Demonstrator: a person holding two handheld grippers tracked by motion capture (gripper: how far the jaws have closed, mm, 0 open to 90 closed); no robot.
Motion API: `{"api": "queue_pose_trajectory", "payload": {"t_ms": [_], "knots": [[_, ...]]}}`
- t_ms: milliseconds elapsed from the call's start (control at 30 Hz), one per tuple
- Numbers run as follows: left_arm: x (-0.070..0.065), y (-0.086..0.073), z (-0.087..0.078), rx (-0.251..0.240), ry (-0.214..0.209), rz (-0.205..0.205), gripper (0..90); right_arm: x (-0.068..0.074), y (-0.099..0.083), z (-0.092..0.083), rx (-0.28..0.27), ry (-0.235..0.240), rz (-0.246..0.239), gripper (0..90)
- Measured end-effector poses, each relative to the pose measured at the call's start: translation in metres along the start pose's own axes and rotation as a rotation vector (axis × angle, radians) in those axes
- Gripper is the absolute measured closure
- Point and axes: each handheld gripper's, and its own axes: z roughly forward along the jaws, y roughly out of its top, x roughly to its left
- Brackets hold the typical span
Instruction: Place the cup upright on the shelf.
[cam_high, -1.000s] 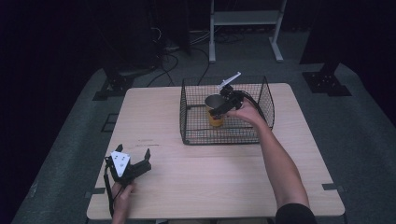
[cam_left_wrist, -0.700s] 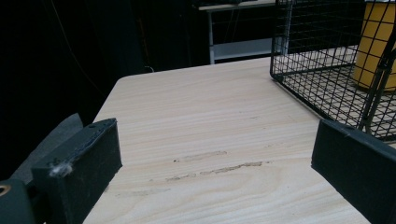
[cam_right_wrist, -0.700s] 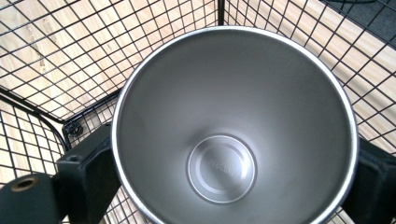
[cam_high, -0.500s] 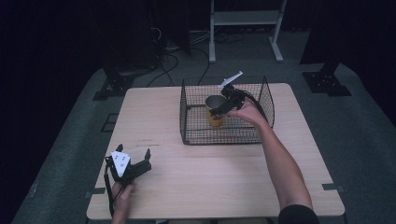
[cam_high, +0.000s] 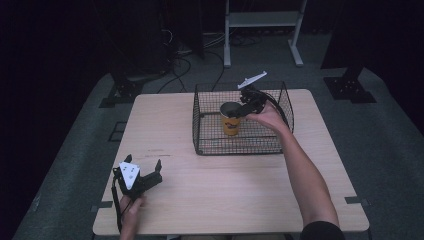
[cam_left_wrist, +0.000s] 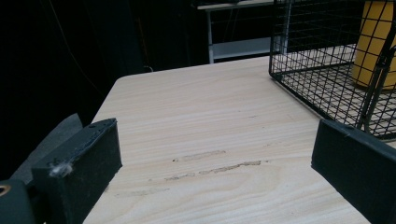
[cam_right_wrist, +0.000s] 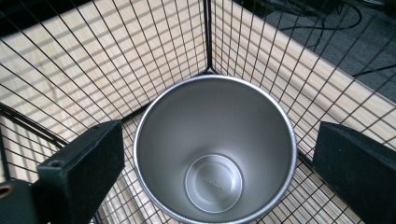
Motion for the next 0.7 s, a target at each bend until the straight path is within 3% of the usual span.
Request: {"api": "queue_pose_trajectory", "payload": {"t_ms": [367, 700], "knots": [[0.0, 0.0, 0.0, 0.001, 0.001, -0.001, 0.8, 0.004, 0.0, -0.03, -0.065, -0.003, 0.005, 1.9], [0.0, 0.0, -0.001, 0.0, 0.001, 0.001, 0.8, 0.008, -0.007, -0.048, -0.076, 0.011, 0.016, 1.9]]}}
